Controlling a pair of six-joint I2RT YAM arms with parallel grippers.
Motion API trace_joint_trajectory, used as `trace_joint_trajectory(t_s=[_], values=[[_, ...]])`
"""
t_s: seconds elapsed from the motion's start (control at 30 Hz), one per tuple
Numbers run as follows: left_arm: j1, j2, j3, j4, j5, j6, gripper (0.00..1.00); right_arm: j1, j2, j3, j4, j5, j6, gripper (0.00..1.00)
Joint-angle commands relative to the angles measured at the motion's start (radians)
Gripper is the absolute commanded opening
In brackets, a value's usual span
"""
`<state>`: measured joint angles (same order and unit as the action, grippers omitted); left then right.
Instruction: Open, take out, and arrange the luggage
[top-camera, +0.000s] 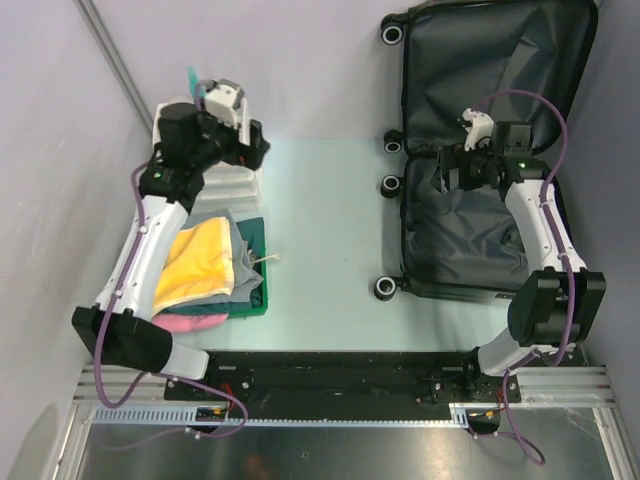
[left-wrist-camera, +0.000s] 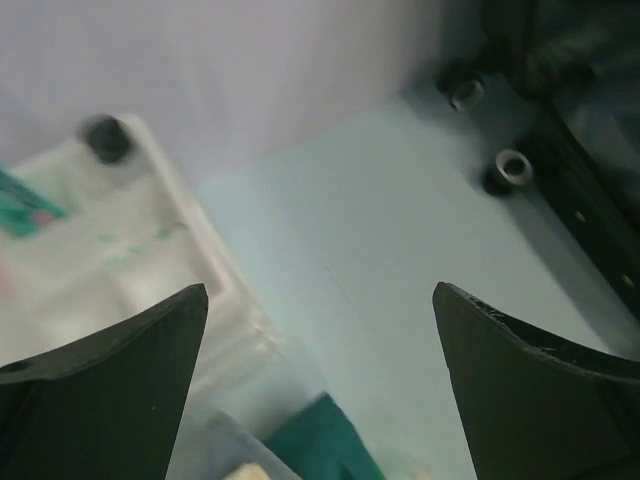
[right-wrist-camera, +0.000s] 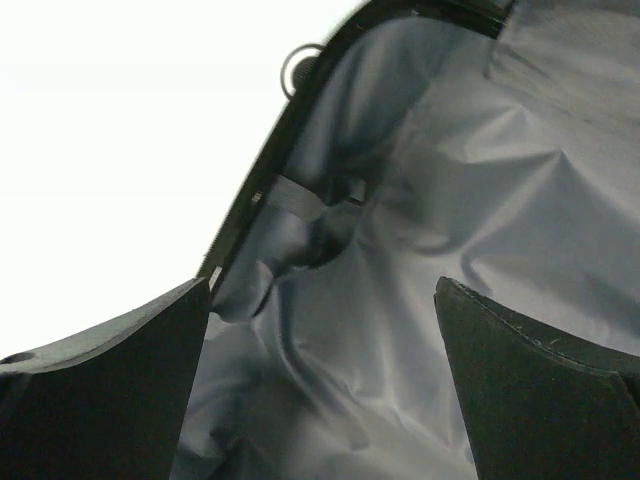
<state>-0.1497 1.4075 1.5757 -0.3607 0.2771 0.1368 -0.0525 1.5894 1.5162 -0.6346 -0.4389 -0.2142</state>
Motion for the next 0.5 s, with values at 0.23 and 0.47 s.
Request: trace_joint_trajectory(t_s=[0.23, 0.47], values=[[-0.050, 0.048, -0.110, -0.227, -0.021, -0.131, 1.00, 0.079, -0.134, -0.152, 0.118, 0.017, 0.099, 1.00], [-0.050, 0.036, -0.229, -0.227, -0.118, -0.172, 1.00, 0.077, -0.212, -0.301, 0.135, 0.058, 0.107, 1.00]])
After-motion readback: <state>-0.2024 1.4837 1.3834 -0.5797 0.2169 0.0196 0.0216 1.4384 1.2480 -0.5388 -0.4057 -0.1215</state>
